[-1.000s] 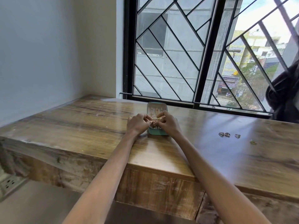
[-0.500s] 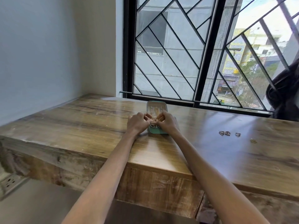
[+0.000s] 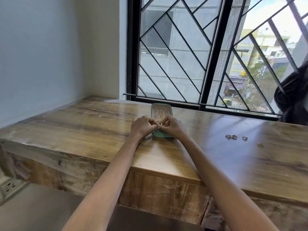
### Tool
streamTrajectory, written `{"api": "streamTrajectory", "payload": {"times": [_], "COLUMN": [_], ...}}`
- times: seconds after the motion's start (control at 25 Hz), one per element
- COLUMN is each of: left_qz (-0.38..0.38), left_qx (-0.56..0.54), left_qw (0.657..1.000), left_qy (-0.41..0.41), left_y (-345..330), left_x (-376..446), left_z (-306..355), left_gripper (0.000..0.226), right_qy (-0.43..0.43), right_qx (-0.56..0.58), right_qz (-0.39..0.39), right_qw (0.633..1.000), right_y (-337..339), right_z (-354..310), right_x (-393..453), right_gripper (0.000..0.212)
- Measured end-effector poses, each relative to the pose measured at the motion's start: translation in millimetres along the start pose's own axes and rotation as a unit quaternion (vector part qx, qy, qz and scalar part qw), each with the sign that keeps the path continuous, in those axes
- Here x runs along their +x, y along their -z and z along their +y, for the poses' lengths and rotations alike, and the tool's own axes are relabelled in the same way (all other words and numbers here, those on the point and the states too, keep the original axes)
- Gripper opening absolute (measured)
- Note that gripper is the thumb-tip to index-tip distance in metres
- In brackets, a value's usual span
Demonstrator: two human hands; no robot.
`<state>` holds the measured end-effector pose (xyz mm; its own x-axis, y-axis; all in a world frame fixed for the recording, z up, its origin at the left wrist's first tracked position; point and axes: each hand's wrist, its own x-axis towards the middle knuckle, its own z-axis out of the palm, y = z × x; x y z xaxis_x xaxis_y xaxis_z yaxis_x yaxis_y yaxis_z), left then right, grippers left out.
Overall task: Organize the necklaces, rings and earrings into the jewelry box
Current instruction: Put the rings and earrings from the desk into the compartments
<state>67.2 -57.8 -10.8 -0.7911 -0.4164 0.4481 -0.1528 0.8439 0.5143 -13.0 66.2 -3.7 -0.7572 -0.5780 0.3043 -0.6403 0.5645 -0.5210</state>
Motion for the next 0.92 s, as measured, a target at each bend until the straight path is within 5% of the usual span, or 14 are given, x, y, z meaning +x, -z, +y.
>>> {"api": "streamTrajectory", "payload": {"times": [0.92], "left_qz": [0.014], "left_qx": [-0.012], "left_qw": [1.000], "left_qy": [-0.001], "left_y": [0.7], "left_x": [-1.4], "left_z": [0.9], "left_gripper": [0.017], "right_qy": [-0.016], "right_qx": [0.064], "right_qz": [0.022], "right_qw": [0.998], "right_y": [7.2], "right_z": [5.2], "right_x": [0.1], "right_gripper": [0.013]}}
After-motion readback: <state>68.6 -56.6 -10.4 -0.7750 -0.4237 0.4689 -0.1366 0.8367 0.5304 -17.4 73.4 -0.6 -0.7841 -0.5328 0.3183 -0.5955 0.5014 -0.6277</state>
